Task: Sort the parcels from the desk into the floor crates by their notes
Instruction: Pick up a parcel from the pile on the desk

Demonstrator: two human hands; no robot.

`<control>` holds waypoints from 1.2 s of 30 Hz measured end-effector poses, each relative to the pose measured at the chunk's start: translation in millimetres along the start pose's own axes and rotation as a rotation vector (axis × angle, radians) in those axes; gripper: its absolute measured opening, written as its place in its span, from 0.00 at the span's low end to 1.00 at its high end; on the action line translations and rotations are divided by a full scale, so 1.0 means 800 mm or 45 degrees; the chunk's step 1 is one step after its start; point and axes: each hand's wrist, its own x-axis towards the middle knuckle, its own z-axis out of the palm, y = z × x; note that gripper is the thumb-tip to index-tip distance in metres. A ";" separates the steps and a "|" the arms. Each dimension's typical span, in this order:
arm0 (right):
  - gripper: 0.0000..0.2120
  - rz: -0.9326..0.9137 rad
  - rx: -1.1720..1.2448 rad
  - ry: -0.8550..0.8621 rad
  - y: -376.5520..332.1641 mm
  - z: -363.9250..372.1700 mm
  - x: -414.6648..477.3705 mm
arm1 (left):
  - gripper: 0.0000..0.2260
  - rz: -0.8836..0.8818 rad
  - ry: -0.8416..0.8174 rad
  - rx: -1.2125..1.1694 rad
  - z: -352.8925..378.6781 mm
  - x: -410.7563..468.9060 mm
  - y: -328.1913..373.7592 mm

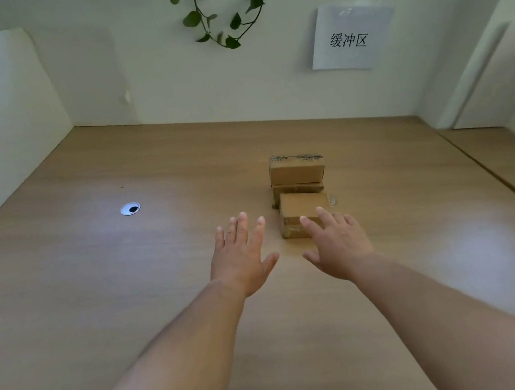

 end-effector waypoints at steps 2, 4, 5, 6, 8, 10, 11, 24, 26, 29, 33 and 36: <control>0.33 0.039 0.004 -0.022 0.021 0.008 0.013 | 0.32 0.041 -0.010 -0.006 0.003 0.025 0.012; 0.34 0.077 0.016 -0.043 0.042 0.015 0.029 | 0.32 0.069 -0.020 -0.011 0.006 0.050 0.023; 0.34 0.092 0.023 -0.053 0.052 0.019 0.037 | 0.32 0.075 -0.029 -0.013 0.007 0.063 0.028; 0.34 0.101 0.030 -0.065 0.062 0.023 0.045 | 0.32 0.078 -0.041 -0.016 0.009 0.076 0.033; 0.35 0.110 0.056 -0.095 0.080 0.032 0.063 | 0.32 0.080 -0.080 -0.015 0.013 0.099 0.043; 0.35 0.126 0.096 -0.109 0.097 0.041 0.083 | 0.32 0.078 -0.110 -0.008 0.015 0.124 0.050; 0.35 0.136 0.121 -0.114 0.105 0.045 0.094 | 0.32 0.076 -0.121 -0.010 0.015 0.138 0.054; 0.32 0.375 0.691 -0.229 0.137 0.113 0.206 | 0.32 -0.185 -0.243 -0.394 0.052 0.253 0.076; 0.32 0.451 0.922 -0.246 0.131 0.114 0.204 | 0.32 -0.263 -0.297 -0.501 0.059 0.251 0.082; 0.32 0.568 1.111 -0.217 0.120 0.113 0.193 | 0.34 -0.386 -0.304 -0.681 0.061 0.237 0.090; 0.36 0.622 1.183 -0.215 0.109 0.106 0.166 | 0.39 -0.450 -0.321 -0.887 0.051 0.213 0.091; 0.40 0.602 1.231 -0.237 0.097 0.093 0.138 | 0.35 -0.533 -0.305 -1.055 0.040 0.188 0.084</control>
